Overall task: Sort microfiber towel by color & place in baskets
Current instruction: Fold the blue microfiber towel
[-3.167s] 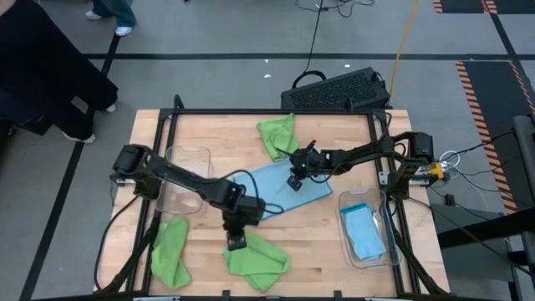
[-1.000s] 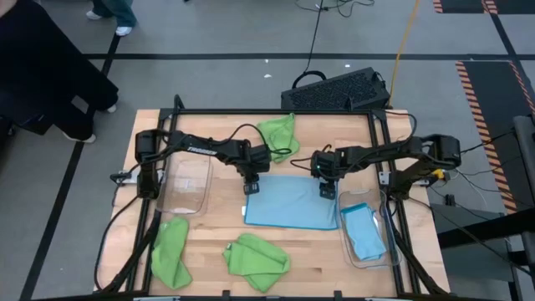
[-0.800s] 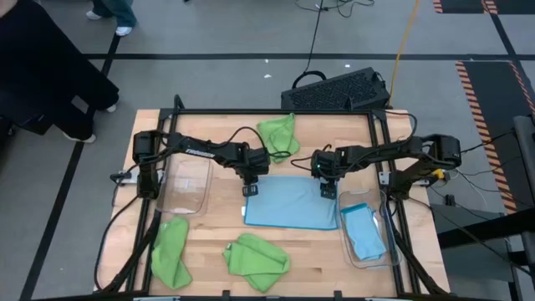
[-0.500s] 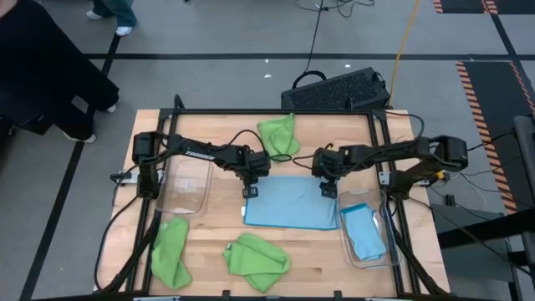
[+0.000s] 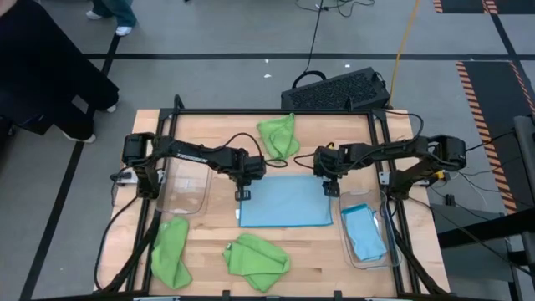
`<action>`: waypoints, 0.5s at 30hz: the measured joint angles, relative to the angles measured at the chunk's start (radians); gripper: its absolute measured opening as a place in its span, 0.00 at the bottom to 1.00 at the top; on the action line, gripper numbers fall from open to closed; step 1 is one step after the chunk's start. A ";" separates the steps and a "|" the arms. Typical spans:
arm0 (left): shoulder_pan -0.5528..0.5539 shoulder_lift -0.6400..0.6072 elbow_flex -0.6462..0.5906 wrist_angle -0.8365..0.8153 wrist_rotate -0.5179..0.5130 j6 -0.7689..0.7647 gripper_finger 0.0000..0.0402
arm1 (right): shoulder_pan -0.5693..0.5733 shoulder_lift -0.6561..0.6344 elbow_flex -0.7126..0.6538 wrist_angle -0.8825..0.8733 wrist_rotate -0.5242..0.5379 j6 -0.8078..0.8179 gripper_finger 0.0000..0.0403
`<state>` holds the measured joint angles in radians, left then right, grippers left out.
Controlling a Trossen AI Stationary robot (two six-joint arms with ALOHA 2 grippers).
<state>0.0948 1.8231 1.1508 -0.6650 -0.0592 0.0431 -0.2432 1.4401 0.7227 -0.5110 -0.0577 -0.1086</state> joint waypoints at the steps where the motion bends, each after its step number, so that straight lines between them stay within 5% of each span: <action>1: 0.000 -0.004 0.000 -0.009 -0.012 -0.001 0.00 | -0.004 -0.001 0.000 0.012 0.000 -0.011 0.66; 15: 0.001 -0.005 0.001 0.021 -0.051 -0.053 0.00 | -0.078 0.072 0.001 0.137 -0.005 -0.011 0.64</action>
<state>0.0956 1.8177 1.1517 -0.6441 -0.1106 -0.0097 -0.3214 1.5118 0.7238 -0.3739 -0.0626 -0.1192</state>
